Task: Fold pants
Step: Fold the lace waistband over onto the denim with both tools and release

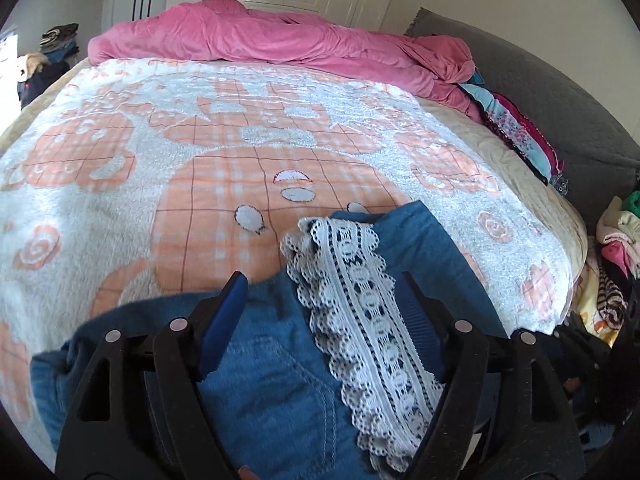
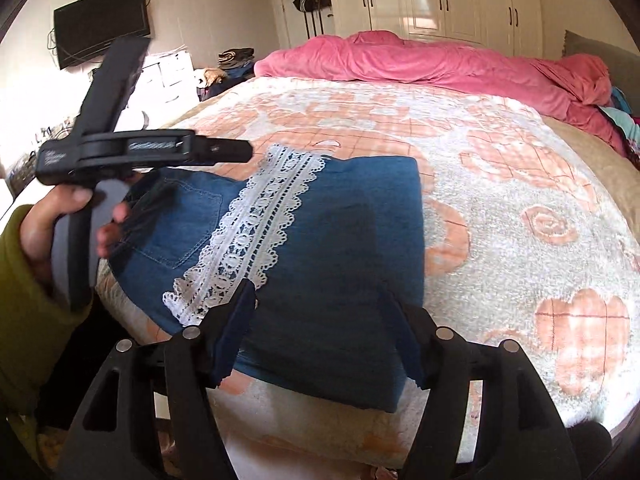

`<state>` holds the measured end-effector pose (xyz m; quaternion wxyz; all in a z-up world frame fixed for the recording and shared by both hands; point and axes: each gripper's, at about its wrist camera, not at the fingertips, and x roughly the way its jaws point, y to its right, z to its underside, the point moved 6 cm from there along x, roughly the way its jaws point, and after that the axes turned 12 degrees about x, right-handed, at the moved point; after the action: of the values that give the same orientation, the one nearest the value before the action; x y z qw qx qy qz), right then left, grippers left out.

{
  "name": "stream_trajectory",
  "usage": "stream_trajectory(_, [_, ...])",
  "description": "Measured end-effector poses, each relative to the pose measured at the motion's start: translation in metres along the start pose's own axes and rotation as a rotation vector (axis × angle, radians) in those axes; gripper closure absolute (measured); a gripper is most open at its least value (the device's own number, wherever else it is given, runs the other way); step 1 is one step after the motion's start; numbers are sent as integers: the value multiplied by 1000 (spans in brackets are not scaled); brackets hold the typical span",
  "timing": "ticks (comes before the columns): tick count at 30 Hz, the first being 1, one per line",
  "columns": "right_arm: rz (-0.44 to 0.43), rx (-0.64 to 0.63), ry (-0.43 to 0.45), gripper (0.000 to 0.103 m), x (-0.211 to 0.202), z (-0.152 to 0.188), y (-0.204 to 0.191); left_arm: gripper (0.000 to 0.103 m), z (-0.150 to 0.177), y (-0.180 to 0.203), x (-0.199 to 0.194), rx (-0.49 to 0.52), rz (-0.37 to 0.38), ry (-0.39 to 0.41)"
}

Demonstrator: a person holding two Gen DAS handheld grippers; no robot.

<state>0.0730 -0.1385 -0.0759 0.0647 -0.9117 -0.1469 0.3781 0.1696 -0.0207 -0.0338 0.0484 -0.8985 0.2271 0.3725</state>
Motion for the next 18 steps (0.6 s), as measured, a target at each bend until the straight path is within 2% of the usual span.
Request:
stream_trajectory(7, [3, 13, 8, 35, -4, -4, 4, 29, 15, 9, -11, 24, -37, -13])
stream_trajectory(18, [8, 45, 43, 35, -15, -10, 18, 26, 42, 3, -35, -24, -46, -34])
